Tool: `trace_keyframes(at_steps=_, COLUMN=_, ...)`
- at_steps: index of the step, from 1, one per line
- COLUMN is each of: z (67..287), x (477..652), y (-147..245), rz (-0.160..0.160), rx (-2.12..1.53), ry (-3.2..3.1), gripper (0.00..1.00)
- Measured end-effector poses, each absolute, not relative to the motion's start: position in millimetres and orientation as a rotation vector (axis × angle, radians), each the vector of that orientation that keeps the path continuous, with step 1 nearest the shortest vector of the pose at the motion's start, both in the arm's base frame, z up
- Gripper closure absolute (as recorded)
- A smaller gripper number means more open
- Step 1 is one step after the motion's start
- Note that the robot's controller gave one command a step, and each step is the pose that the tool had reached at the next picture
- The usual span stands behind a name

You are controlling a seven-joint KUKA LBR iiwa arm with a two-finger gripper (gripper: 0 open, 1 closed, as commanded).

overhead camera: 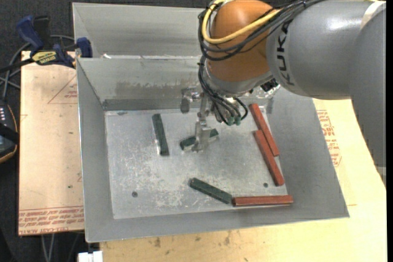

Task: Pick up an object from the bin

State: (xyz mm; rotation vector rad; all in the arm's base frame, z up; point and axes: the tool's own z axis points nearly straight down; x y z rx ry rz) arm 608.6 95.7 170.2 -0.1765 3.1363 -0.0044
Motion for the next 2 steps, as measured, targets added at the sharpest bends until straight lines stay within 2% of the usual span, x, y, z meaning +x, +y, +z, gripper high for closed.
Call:
trace_keyframes(at_steps=1, z=65.7, x=618.1, y=70.4, rz=0.001, rx=-0.367, ry=3.124, gripper=0.00)
trace_keyframes(at_steps=2, z=71.2, x=620.6, y=71.8, rz=0.003, rx=-0.367, ry=3.116, gripper=1.00)
